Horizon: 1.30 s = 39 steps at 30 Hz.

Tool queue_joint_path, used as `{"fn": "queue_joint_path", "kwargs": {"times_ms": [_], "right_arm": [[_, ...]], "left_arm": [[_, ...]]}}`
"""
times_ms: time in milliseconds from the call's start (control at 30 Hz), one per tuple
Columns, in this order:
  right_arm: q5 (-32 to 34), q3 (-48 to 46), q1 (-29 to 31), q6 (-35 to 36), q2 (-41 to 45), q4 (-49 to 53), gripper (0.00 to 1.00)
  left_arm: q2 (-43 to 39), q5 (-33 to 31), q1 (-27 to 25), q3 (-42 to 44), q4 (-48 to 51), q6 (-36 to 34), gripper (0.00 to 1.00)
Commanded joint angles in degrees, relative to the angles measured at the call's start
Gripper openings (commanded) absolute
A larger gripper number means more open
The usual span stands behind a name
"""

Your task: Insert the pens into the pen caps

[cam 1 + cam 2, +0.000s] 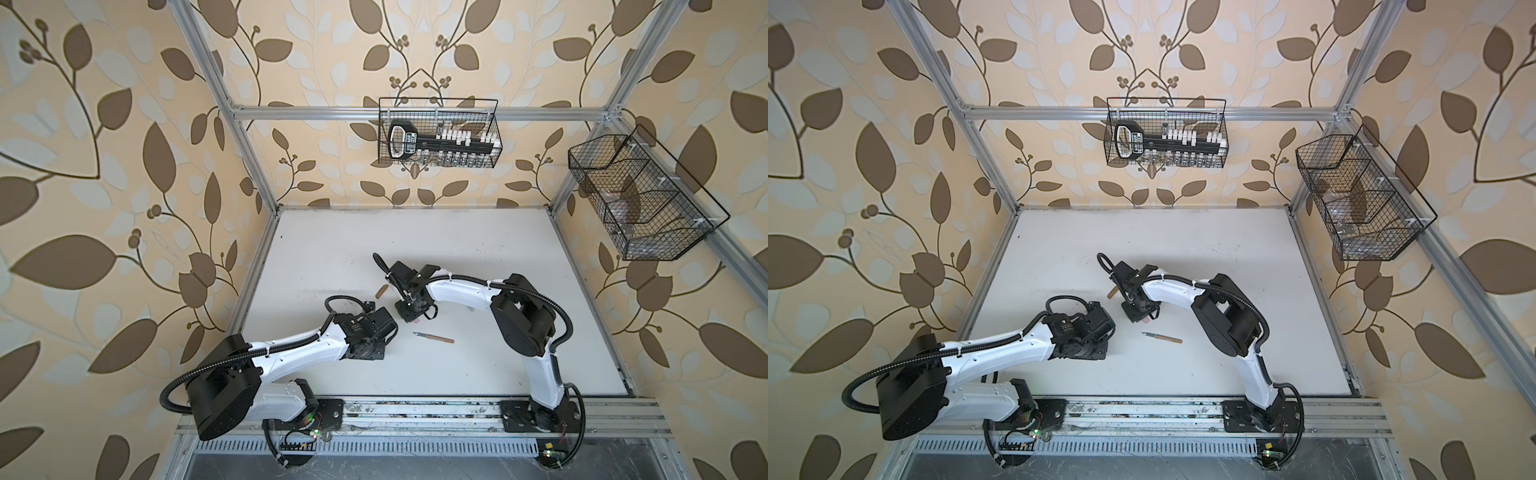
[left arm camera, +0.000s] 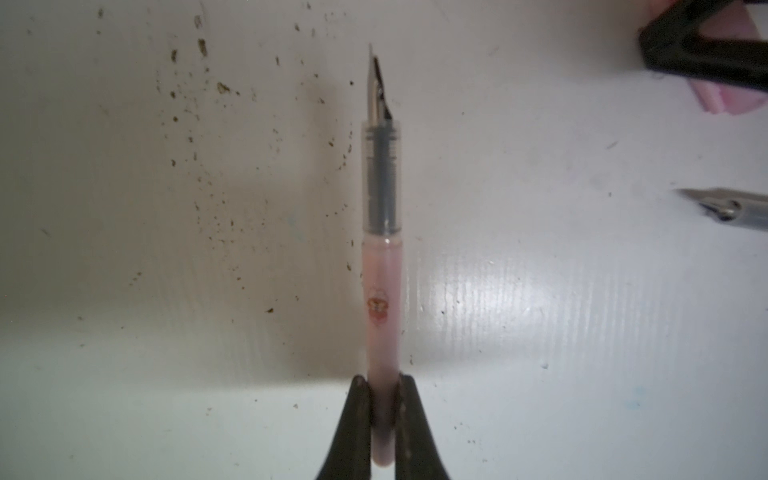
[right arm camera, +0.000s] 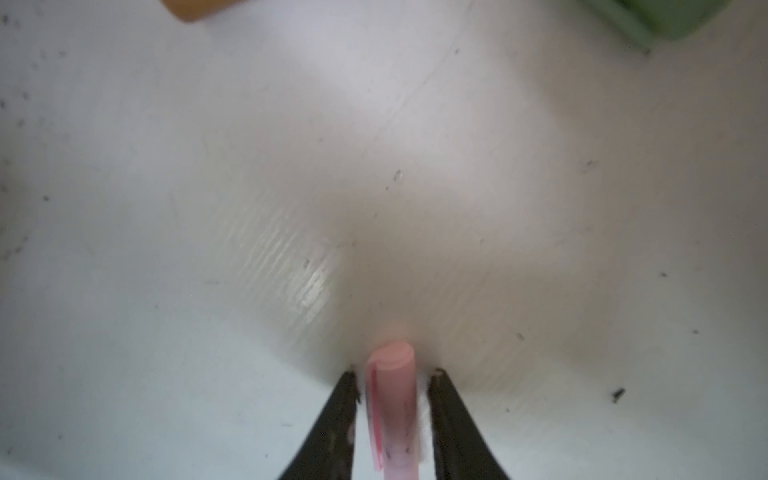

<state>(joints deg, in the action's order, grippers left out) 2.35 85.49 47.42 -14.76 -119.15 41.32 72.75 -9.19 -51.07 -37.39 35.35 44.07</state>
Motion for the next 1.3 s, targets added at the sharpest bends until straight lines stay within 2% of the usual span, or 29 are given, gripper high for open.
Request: {"fn": "queue_joint_path", "kwargs": {"times_ms": [0,233,533,667,700,767,933,1033,1267], "right_arm": [[-6.62,-3.04,-1.58,0.44,3.37,-1.82,0.38],[-12.74,-4.75,-5.67,2.33,6.3,-4.15,0.4],[-10.51,-3.35,-5.38,6.48,4.25,-2.1,0.39],[-12.16,-2.82,-5.2,7.02,3.01,-2.28,0.38],[-12.37,-2.84,-5.31,7.21,2.83,-2.3,0.38],[-12.43,-2.72,-5.5,7.64,2.53,-2.15,0.37],[-12.19,-1.9,-5.85,8.99,1.59,-1.71,0.35],[-11.5,-0.91,-5.56,9.71,0.73,-1.08,0.34],[-12.17,-0.9,-6.01,10.68,-0.26,-0.93,0.32]], "left_arm": [[-0.48,0.01,-0.61,-0.47,-0.61,-0.84,0.04],[1.08,0.73,-0.61,-0.96,-3.34,-3.29,0.06],[11.27,1.95,-1.98,-4.78,-2.18,-6.41,0.07],[10.74,1.4,-2.28,-4.74,-1.02,-6.29,0.22],[10.29,1.2,-2.28,-4.71,-0.63,-6.24,0.28],[8.18,0.24,-2.28,-4.55,0.44,-6.1,0.47],[5.65,-1.49,-2.28,-4.6,2.6,-6.27,0.64],[6.48,-1.36,-2.28,-4.54,3.05,-6.26,0.67],[9.25,-0.15,-2.28,-4.36,3.39,-5.27,0.62]]}}
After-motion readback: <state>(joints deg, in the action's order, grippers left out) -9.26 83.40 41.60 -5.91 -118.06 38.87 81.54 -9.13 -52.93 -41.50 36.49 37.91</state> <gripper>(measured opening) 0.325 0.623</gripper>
